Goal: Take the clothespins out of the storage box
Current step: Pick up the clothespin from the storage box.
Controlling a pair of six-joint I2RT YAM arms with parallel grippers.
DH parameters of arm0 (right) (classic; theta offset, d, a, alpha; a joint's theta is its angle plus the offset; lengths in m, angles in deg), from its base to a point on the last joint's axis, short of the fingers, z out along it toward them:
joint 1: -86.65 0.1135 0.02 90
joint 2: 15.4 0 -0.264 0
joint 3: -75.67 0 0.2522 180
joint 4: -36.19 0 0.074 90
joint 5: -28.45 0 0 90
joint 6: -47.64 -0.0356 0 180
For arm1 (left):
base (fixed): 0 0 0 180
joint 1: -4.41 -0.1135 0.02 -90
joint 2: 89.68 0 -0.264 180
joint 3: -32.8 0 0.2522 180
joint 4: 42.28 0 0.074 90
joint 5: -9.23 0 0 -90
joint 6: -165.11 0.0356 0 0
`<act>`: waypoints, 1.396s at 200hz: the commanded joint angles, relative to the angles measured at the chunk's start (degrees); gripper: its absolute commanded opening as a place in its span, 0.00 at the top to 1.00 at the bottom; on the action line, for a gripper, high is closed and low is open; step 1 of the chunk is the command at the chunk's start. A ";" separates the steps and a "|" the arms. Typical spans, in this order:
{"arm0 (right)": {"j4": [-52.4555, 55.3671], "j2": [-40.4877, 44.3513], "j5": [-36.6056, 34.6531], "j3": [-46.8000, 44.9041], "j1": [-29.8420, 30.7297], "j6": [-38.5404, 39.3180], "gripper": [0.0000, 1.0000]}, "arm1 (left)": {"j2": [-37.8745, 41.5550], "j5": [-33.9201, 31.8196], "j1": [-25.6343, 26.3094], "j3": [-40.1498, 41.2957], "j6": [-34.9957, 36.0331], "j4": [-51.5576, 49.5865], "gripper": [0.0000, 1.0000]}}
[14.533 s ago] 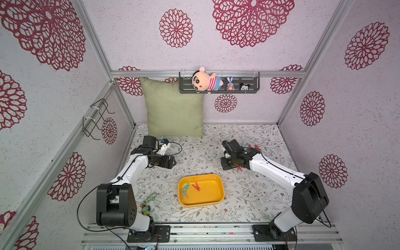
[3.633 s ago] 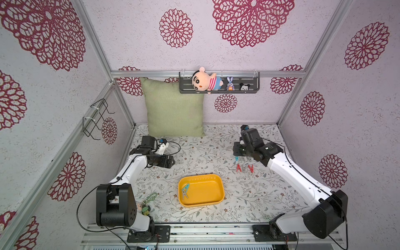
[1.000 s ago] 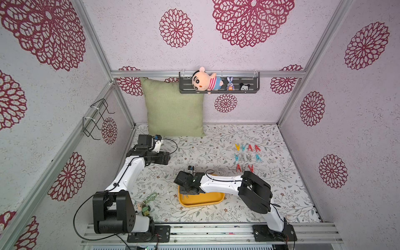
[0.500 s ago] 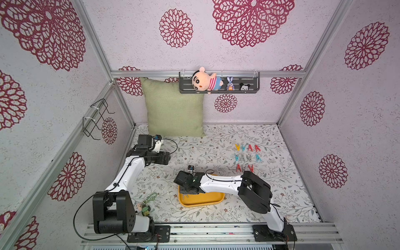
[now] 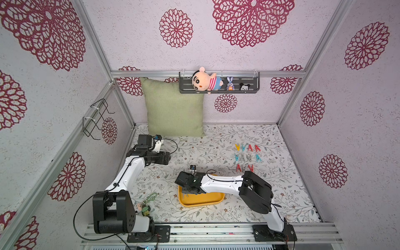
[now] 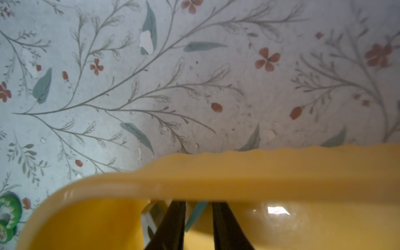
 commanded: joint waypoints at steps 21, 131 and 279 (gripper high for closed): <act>3.64 4.44 -2.64 -0.34 0.11 -1.04 0.72 | 0.61 0.67 -0.43 0.05 -0.21 0.58 0.06; 2.44 1.67 -1.19 0.98 0.11 -2.00 0.66 | 1.01 0.74 -0.52 0.22 -0.13 0.53 0.06; 5.51 0.81 -2.75 -0.13 0.03 -3.68 0.87 | 1.24 1.01 -0.52 0.19 -0.16 0.43 0.06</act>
